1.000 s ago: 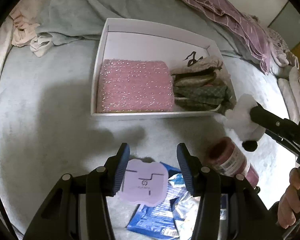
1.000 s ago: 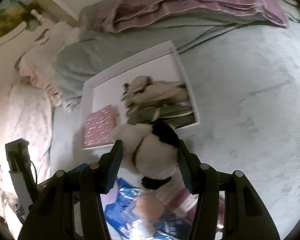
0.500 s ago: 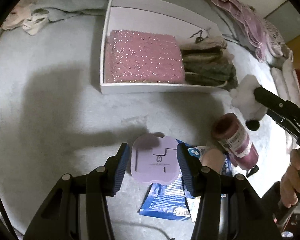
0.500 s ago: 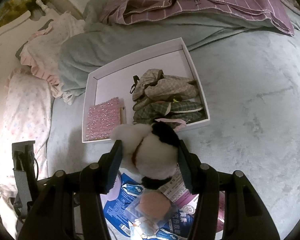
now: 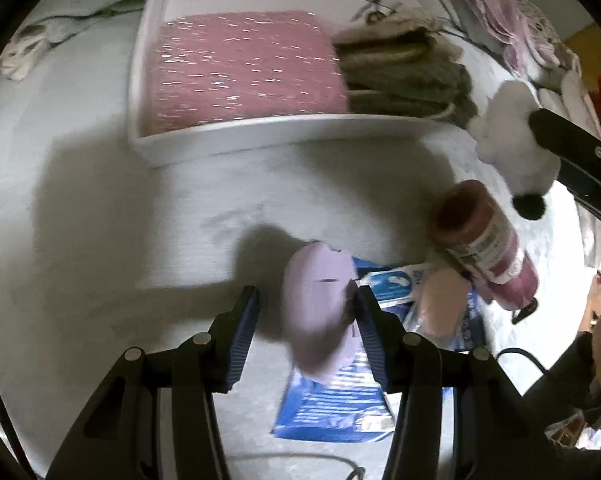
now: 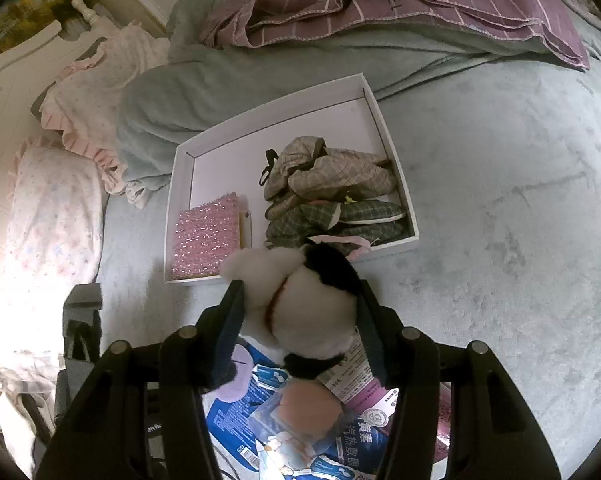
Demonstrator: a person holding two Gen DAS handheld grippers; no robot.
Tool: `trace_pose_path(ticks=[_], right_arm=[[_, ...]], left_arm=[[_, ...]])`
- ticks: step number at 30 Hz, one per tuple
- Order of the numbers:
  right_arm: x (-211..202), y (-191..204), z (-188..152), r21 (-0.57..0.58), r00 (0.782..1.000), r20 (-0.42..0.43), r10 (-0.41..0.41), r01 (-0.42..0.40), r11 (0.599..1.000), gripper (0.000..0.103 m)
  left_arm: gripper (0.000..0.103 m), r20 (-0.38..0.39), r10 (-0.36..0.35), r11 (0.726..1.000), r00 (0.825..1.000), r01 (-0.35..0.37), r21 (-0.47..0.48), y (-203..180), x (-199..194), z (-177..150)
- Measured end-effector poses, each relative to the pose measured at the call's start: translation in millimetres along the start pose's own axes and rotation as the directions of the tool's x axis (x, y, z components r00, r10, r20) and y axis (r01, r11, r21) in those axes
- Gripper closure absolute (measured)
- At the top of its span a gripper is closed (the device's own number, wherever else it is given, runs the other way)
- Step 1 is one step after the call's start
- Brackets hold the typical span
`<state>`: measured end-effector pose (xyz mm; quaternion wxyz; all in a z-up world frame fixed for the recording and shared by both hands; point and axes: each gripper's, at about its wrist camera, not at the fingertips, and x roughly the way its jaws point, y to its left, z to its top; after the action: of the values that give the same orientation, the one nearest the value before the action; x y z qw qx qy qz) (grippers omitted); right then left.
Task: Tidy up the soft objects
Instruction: 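Lift plush toy with right tool while left tool grasps lilac foam pad, then carry both items over white box and open right tool to drop plush toy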
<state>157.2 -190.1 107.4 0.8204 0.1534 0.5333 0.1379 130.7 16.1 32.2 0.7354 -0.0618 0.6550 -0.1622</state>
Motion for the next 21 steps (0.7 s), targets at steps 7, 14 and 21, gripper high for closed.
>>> trace_pose_path(ticks=[7, 14, 21], right_arm=[[-1, -2, 0, 0.019, 1.000, 0.022, -0.003, 0.003, 1.000, 0.047], [-3, 10, -1, 0.017, 0.994, 0.097, 0.046, -0.048, 0.999, 0.047], [4, 19, -1, 0.056, 0.973, 0.226, -0.041, 0.029, 0.998, 0.047]], left_arm=[[0.085, 0.071, -0.007, 0.999, 0.997, 0.004, 0.043, -18, -17, 0], [0.085, 0.283, -0.009, 1.000, 0.959, 0.006, 0.010, -9, -64, -6], [0.085, 0.443, -0.042, 0.987, 0.896, 0.105, -0.118, 28, -78, 1]])
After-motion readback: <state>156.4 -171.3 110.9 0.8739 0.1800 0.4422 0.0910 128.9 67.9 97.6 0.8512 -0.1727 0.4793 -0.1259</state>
